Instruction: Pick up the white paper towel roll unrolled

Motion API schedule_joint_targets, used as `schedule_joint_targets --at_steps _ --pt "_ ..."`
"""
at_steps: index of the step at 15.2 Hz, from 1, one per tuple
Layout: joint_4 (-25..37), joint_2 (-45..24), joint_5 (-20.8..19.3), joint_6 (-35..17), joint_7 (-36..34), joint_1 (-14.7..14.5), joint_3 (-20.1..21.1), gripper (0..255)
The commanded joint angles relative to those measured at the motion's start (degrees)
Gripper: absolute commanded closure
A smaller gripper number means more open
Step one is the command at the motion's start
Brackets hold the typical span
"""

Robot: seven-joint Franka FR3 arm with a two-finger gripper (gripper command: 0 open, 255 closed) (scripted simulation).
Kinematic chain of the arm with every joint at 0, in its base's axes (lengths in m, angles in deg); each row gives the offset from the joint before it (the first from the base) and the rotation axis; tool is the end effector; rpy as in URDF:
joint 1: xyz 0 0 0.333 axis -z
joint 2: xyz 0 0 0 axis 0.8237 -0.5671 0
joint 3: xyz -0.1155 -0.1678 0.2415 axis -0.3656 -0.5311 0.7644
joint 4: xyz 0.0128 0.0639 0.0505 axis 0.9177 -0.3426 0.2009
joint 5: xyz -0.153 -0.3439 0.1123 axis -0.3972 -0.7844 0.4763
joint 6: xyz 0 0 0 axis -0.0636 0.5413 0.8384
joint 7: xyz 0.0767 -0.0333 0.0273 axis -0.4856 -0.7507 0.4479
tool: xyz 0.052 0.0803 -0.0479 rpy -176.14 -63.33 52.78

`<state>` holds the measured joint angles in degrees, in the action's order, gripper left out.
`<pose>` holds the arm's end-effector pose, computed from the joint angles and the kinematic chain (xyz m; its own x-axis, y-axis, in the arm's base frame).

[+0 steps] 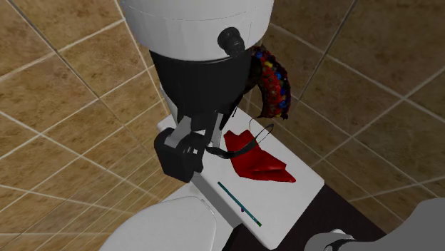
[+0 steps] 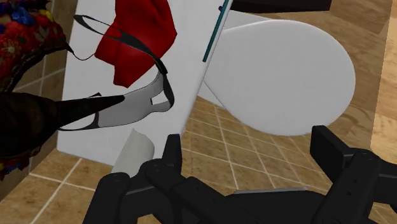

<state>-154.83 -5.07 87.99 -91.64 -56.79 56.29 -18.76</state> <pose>0.3649 -0.0061 0.5629 0.9868 0.1619 0.0043 0.1619 -0.9857 -0.0460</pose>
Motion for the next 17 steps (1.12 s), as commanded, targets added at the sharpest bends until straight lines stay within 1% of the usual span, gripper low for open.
schedule_joint_targets --at_steps 1,9,17 --pt "0.9 -3.8 -0.7 -2.9 0.3 0.7 -0.6 0" --pt "6.2 -18.8 -2.9 -12.6 0.9 3.0 -2.9 0" --pt "15.8 -34.6 -3.8 -19.0 1.5 5.1 -5.3 0"
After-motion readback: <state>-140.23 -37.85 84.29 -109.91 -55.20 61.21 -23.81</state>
